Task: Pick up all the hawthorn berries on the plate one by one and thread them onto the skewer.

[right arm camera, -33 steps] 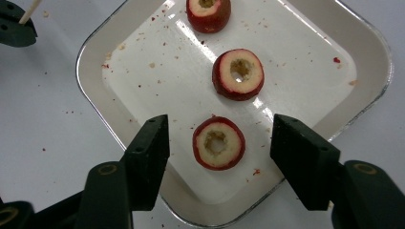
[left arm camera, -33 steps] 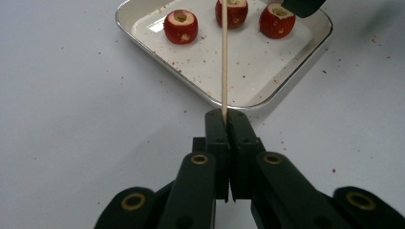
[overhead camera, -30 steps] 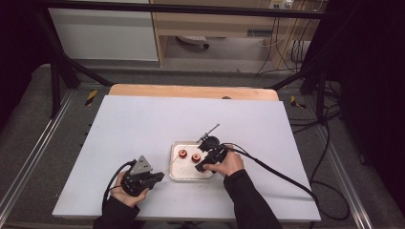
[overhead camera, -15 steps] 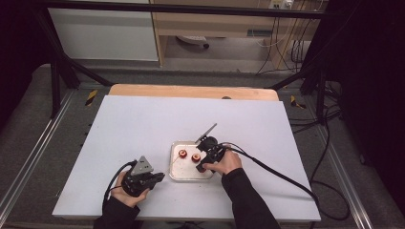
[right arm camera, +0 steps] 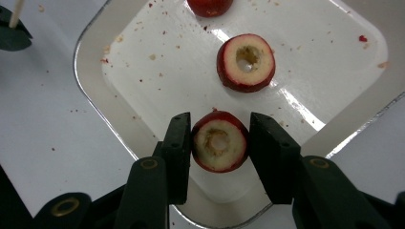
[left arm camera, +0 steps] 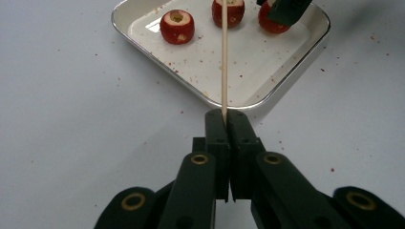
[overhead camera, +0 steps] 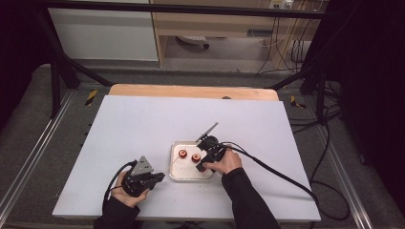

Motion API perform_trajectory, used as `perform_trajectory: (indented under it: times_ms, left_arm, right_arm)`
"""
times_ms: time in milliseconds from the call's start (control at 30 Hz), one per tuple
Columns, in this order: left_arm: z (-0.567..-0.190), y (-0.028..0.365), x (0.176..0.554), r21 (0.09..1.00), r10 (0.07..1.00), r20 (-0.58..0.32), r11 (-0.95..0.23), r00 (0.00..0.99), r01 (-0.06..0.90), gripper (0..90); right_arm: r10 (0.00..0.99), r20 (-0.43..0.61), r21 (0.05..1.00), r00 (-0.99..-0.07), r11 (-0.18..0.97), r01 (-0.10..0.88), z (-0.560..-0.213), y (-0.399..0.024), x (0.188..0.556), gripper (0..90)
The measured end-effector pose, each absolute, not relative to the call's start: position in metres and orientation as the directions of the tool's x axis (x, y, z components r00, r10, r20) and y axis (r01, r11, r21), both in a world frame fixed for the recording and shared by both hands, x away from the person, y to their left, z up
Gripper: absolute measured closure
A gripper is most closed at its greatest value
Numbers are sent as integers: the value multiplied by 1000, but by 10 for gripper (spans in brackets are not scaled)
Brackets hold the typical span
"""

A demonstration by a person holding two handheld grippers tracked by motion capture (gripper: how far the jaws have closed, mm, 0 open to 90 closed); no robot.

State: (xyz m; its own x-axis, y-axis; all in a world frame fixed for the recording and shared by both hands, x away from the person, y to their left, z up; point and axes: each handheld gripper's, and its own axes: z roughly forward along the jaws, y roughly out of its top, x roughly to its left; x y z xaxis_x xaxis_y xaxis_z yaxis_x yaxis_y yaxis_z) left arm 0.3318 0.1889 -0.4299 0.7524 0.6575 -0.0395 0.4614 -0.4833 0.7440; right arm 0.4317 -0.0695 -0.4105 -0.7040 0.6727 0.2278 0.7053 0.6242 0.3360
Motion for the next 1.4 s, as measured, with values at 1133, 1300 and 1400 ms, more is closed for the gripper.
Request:
perform_trajectory:
  times_ms: [1133,1300,1400]
  left_arm:
    - [-430,186,329,758,671,-35,-465,741,457,881]
    - [-430,185,328,761,675,-37,-460,737,459,881]
    - [-430,185,328,762,679,-38,-455,733,461,881]
  right_arm:
    - [681,295,557,-670,447,699,-379,-96,417,612]
    - [678,315,596,-664,403,695,-381,-101,415,613]
    - [675,335,624,-657,363,692,-384,-105,414,613]
